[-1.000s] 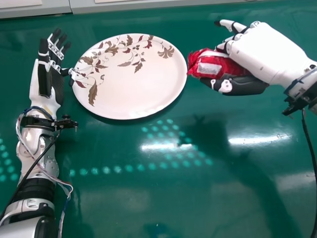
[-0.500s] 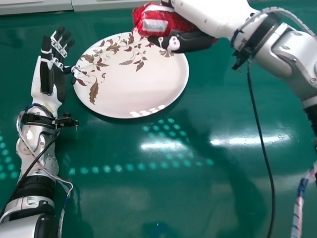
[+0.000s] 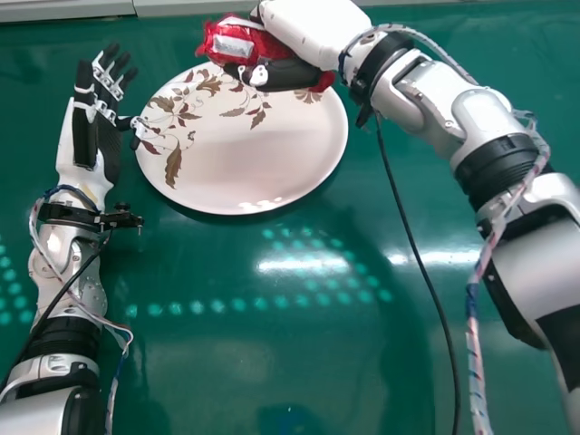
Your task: Pick up biscuit and place it in the plate
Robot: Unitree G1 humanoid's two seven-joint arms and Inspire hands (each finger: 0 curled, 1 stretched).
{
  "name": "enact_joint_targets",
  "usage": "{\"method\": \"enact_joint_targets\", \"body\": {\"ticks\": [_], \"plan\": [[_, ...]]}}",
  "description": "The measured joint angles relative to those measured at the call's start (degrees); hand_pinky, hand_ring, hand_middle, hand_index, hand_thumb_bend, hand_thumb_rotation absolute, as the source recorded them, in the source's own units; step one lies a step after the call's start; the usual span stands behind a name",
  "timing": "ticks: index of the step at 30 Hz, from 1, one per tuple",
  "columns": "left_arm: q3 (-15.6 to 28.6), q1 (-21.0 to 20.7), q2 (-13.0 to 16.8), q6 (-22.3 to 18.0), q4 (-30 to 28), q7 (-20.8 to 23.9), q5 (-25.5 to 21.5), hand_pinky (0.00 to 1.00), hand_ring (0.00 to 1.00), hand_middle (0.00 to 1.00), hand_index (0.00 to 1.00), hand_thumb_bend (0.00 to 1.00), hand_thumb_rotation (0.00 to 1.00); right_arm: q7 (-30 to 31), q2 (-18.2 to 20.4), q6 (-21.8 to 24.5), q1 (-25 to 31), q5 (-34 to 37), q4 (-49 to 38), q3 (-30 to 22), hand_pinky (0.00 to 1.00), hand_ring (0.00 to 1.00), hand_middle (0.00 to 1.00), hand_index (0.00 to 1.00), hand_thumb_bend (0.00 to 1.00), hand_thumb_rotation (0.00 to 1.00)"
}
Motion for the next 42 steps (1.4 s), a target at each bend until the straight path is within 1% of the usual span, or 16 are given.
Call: {"method": "enact_joint_targets", "body": {"ticks": [3, 7, 8, 9, 11, 14, 15, 19, 21, 24, 27, 31, 33, 35, 37, 42], "plan": [[0.0, 0.0, 0.0, 0.2, -0.1, 0.0, 0.0, 0.0, 1.0, 1.0, 1.0, 1.0, 0.91, -2.7, 1.6, 2.0, -1.7, -1.6, 5.2, 2.9, 0.06, 0.39, 0.45, 0.5, 0.51, 0.0], [0.0, -0.2, 0.0, 0.2, 0.0, 0.3, 0.1, 0.0, 1.0, 1.0, 1.0, 1.0, 0.92, -1.0, 4.1, 5.5, -3.4, -1.8, 9.6, 5.0, 0.07, 0.39, 0.44, 0.5, 0.51, 0.0], [0.0, -0.2, 0.0, 0.2, 0.1, 0.6, 0.1, 0.0, 1.0, 1.0, 1.0, 1.0, 0.92, -0.5, 4.6, 6.4, -3.7, -1.8, 10.2, 5.5, 0.06, 0.21, 0.4, 0.49, 0.51, 0.0], [0.0, -0.2, 0.0, 0.2, 0.1, 0.8, 0.2, 0.0, 1.0, 1.0, 1.0, 1.0, 0.92, 0.0, 5.1, 7.4, -3.9, -1.8, 10.7, 6.2, 0.06, 0.16, 0.44, 0.48, 0.52, 0.0], [0.0, -0.2, 0.0, 0.2, 0.0, 0.9, 0.2, 0.0, 1.0, 1.0, 1.0, 1.0, 0.92, 0.9, 5.9, 9.0, -4.0, -1.8, 11.6, 7.1, 0.06, 0.11, 0.46, 0.47, 0.52, 0.0], [0.0, -0.2, 0.0, 0.2, 0.0, 0.5, 0.1, 0.0, 1.0, 1.0, 1.0, 1.0, 0.94, 2.0, 6.7, 10.6, -4.1, -1.6, 12.7, 7.6, 0.07, 0.11, 0.39, 0.48, 0.51, 0.0], [0.0, -0.2, 0.0, 0.2, 0.0, 0.3, 0.1, 0.0, 1.0, 1.0, 1.0, 1.0, 0.94, 2.2, 6.9, 10.9, -4.1, -1.5, 13.0, 7.8, 0.07, 0.1, 0.38, 0.48, 0.51, 0.0], [0.0, -0.1, 0.0, 0.1, -0.1, 0.0, 0.0, 0.0, 1.0, 1.0, 1.0, 1.0, 0.93, 3.2, 7.5, 12.7, -4.2, -1.2, 14.0, 8.6, 0.06, 0.1, 0.46, 0.47, 0.53, 0.0], [0.0, 0.0, 0.0, 0.1, -0.3, 0.0, 0.0, 0.0, 1.0, 1.0, 1.0, 1.0, 0.94, 3.4, 7.7, 13.2, -4.2, -1.2, 14.2, 9.0, 0.06, 0.1, 0.4, 0.48, 0.52, 0.0], [0.0, 0.2, -0.1, 0.0, -0.6, 0.0, 0.0, 0.0, 1.0, 1.0, 1.0, 1.0, 0.94, 4.0, 8.0, 13.8, -4.2, -1.2, 14.4, 9.8, 0.06, 0.1, 0.38, 0.48, 0.52, 0.0], [0.0, 0.2, -0.1, 0.0, -0.8, 0.4, 0.0, 0.0, 1.0, 1.0, 1.0, 1.0, 0.93, 4.3, 8.3, 13.8, -4.2, -0.9, 14.4, 10.0, 0.07, 0.1, 0.38, 0.48, 0.51, 0.0], [0.0, 0.2, -0.2, -0.3, -0.8, 1.1, 0.4, 0.0, 1.0, 1.0, 1.0, 1.0, 0.95, 4.3, 8.4, 13.7, -4.2, -0.8, 14.4, 10.5, 0.06, 0.1, 0.38, 0.48, 0.51, 0.0], [-0.1, 0.2, -0.2, -0.6, -0.7, 1.2, 0.8, 0.0, 1.0, 1.0, 1.0, 1.0, 0.96, 4.2, 8.4, 13.5, -4.2, -0.8, 14.4, 10.9, 0.06, 0.09, 0.45, 0.47, 0.52, 0.0], [-0.1, 0.2, -0.2, -1.1, -0.6, 1.2, 0.8, 0.0, 1.0, 1.0, 1.0, 1.0, 0.96, 3.5, 8.4, 13.0, -4.2, -1.0, 14.3, 11.5, 0.05, 0.09, 0.46, 0.47, 0.53, 0.0], [-0.1, 0.2, -0.2, -1.1, -0.6, 1.2, 0.8, 0.0, 1.0, 1.0, 1.0, 1.0, 0.95, 2.0, 8.3, 11.7, -4.2, -1.3, 14.2, 12.3, 0.05, 0.08, 0.4, 0.47, 0.52, 0.0], [-0.1, -0.3, -0.2, -1.3, 0.4, 0.2, 0.6, 0.0, 1.0, 1.0, 1.0, 1.0, 0.93, -0.6, 8.3, 9.0, -4.2, -1.8, 13.7, 13.6, 0.05, 0.08, 0.39, 0.48, 0.51, 0.0]]}}
